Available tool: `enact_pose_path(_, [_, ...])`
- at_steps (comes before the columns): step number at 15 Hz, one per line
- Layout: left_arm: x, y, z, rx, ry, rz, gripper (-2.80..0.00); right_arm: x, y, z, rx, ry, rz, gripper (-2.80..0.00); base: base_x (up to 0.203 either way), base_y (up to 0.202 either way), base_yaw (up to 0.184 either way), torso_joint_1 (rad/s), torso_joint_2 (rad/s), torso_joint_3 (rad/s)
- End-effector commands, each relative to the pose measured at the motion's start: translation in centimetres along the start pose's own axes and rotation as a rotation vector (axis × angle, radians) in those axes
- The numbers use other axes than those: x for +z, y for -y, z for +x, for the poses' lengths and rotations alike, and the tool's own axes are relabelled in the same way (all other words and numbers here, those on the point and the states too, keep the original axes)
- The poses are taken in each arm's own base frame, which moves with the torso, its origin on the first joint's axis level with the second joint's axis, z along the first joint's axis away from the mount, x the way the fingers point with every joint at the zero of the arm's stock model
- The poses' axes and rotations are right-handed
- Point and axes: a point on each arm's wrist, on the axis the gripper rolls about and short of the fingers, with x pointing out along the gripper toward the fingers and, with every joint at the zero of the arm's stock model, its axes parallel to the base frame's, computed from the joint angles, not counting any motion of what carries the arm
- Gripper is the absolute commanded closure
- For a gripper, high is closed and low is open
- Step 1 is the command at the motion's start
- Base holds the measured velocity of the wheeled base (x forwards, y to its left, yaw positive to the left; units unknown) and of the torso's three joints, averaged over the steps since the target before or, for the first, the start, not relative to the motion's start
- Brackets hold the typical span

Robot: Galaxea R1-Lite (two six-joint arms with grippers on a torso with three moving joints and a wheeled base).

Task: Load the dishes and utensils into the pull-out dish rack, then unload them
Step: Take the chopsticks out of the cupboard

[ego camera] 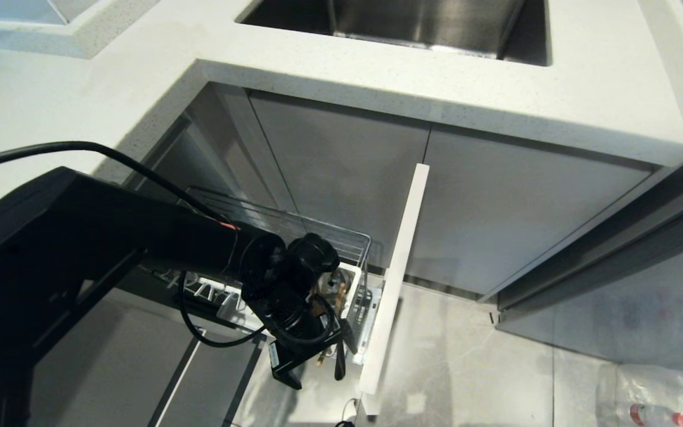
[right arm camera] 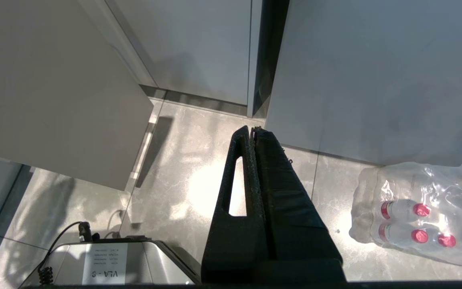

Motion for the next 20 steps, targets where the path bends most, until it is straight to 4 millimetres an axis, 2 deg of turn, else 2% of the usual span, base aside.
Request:
enact_pose_path(1, [0.0,0.0,0.0,0.003,-0.004,-0.005,-2.8,0.0,0.0,0.0,-0.001,-0.003,0.0,0.0,0.0,0.0,0.0,0.0,0.0,0.0])
enact_pose_path(2, [0.0,0.0,0.0,0.003,-0.004,-0.005,-2.8,0.0,0.0,0.0,-0.001,-0.002,0.0,0.0,0.0,0.0,0.0,0.0,0.0,0.0])
enact_pose_path(3, [0.0,0.0,0.1,0.005,-0.004,-0.01,0.0,0.0,0.0,0.0,-0.001,-0.002,0.0,0.0,0.0,0.0,0.0,0.0,0.0,0.0])
enact_pose_path(14, [-0.2,0.1,-0.4,-0.004,0.0,-0.005,0.0,0.0,0.0,0.0,0.0,-0.002,0.0,0.0,0.0,0.0,0.0,0.0,0.0,0.0])
enact_pose_path(20, [-1.3,0.1,-5.4,-0.107,0.075,0.002,0.0,0.0,0.0,0.0,0.0,-0.002,0.0,0.0,0.0,0.0,0.0,0.0,0.0,0.0])
